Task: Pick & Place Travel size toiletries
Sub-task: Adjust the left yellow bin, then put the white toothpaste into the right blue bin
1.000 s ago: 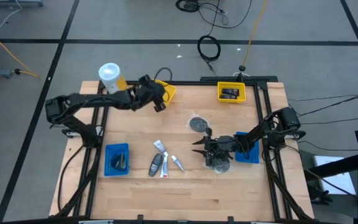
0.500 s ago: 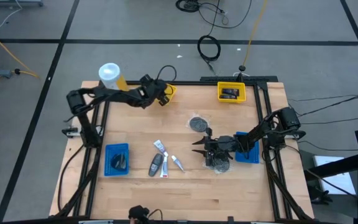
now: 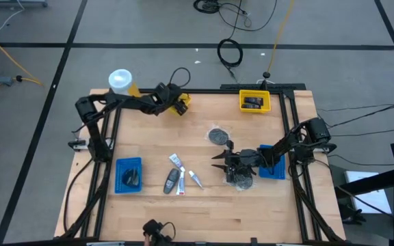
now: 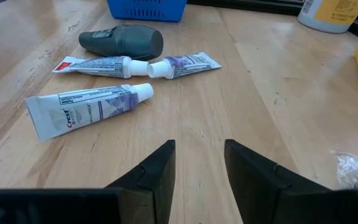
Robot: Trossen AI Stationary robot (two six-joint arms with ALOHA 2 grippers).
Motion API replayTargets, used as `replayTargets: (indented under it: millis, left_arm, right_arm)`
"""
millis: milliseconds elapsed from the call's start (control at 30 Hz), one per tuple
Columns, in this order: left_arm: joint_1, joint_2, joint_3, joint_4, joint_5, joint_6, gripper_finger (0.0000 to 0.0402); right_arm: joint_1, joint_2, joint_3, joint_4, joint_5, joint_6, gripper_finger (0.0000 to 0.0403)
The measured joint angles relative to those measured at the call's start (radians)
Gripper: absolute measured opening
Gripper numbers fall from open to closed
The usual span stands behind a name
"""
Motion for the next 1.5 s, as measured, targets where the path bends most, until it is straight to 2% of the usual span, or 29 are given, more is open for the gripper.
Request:
replayTargets:
  millis: [100, 200, 433, 567, 633, 800, 900, 1000, 1100, 1300, 1400, 1500]
  left_arm:
    - [0.007, -0.008, 0.0, 0.026, -0.006, -0.024, 0.0304]
    - [-0.011, -0.047, 0.007, -0.023, -0.005, -0.017, 0.0309]
    - [-0.125, -0.169, 0.031, -0.463, 0.009, 0.041, 0.0278]
    - [-0.158, -0.17, 0.026, -0.615, 0.149, -0.031, 0.0243]
    - [-0.161, -0.149, 0.016, -0.564, 0.156, -0.06, 0.0224]
    - [-0.161, -0.082, -0.002, -0.306, 0.043, -0.089, 0.0184]
    - [-0.154, -0.046, -0.002, -0.134, 0.05, -0.056, 0.0167]
    - [-0.158, -0.033, -0.002, -0.059, 0.05, -0.047, 0.0156]
    - [-0.18, -0.051, -0.002, -0.114, 0.05, -0.063, 0.0153]
    - [-0.289, -0.119, -0.002, -0.402, 0.045, -0.185, 0.0152]
    - [-0.385, -0.145, -0.002, -0.529, -0.022, -0.294, 0.0152]
    - [-0.511, -0.149, -0.01, -0.59, -0.14, -0.384, 0.0152]
  right_arm:
    - [0.0, 0.0, 0.0, 0.0, 0.0, 0.0, 0.013]
    - [0.0, 0.0, 0.0, -0.004, 0.0, 0.0, 0.013]
    - [0.0, 0.0, 0.0, -0.017, 0.001, 0.001, 0.013]
    - [0.0, 0.0, 0.0, -0.014, 0.001, 0.009, 0.013]
    - [0.0, 0.0, 0.0, -0.014, 0.001, 0.016, 0.013]
    - [0.0, 0.0, 0.0, -0.006, 0.001, 0.019, 0.013]
    - [0.0, 0.0, 0.0, -0.007, 0.001, 0.018, 0.013]
    - [0.0, 0.0, 0.0, -0.012, 0.001, 0.018, 0.013]
    - [0.0, 0.0, 0.0, -0.024, 0.001, 0.022, 0.013]
    - [0.0, 0.0, 0.0, -0.045, 0.0, 0.03, 0.013]
    - [0.016, 0.0, 0.0, -0.038, -0.001, 0.012, 0.013]
    - [0.051, 0.0, 0.0, 0.035, -0.038, -0.049, 0.013]
